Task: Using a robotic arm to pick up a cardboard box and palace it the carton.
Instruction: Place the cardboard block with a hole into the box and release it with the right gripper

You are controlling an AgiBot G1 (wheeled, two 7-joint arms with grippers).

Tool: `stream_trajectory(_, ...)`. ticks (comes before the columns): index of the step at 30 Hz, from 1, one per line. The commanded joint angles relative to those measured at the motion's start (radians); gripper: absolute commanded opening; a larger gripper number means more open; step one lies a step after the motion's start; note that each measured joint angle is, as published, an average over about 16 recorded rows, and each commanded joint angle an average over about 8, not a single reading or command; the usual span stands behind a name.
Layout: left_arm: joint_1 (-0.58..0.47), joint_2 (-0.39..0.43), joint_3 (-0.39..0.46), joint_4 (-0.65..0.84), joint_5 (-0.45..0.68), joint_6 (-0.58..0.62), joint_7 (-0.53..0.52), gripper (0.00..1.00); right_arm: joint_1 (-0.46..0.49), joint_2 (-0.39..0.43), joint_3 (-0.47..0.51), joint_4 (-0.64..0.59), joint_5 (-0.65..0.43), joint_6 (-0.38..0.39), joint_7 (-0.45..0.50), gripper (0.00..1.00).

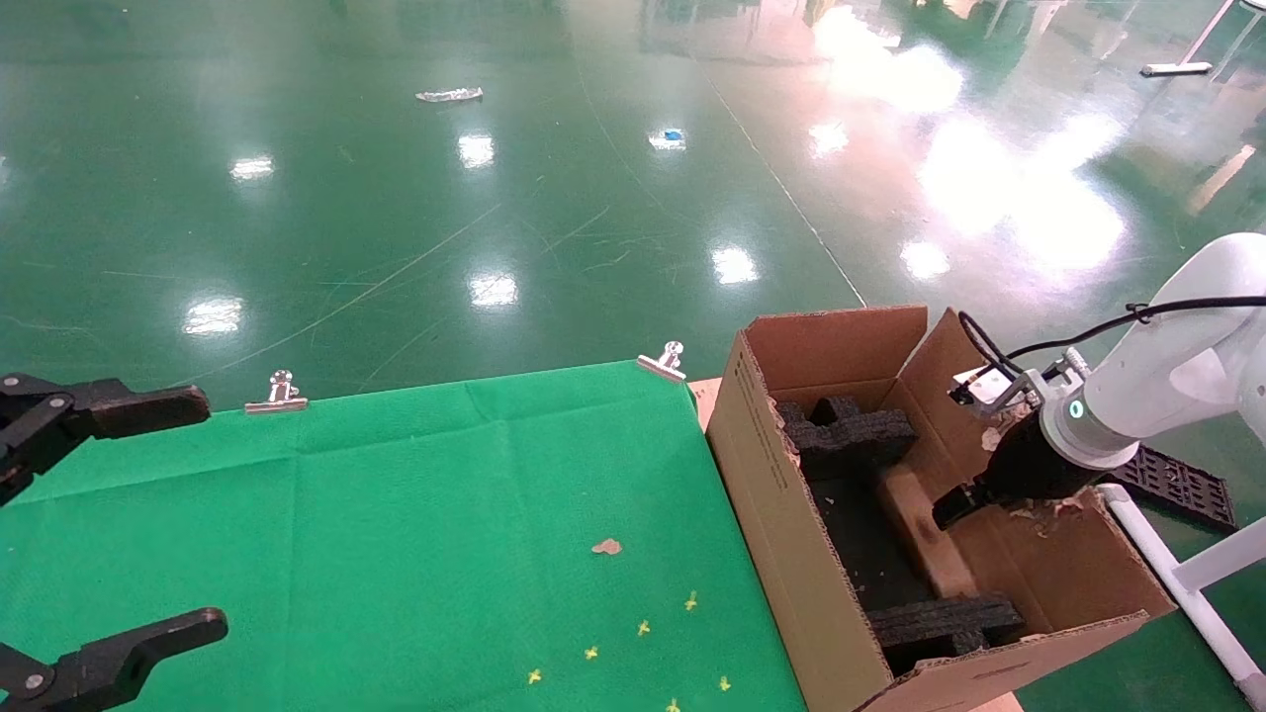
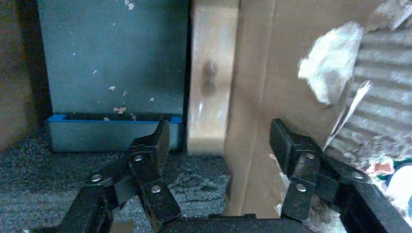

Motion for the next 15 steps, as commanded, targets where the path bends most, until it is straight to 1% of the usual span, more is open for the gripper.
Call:
stream_trajectory(1, 0.0, 0.0, 0.0, 0.0, 0.0, 0.0, 0.0, 1.0, 0.002, -0.002, -0.001, -0.004, -0.002, -0.001, -0.003, 1.0)
stream_trajectory(4, 0.0, 0.0, 0.0, 0.0, 0.0, 0.0, 0.0, 1.0, 0.037, 0.002, 0.002, -0.001, 0.0, -0.008, -0.021, 1.0)
stream_trajectory(7, 0.0, 0.0, 0.0, 0.0, 0.0, 0.0, 0.0, 1.0, 0.094, 0.012, 0.007, 0.007, 0.003, -0.018, -0.045, 1.0)
stream_trajectory(15, 0.0, 0.0, 0.001, 0.0, -0.001, 0.0, 0.0, 1.0, 0.311, 0.056, 0.037, 0.059, 0.03, -0.065, -0.112, 1.0)
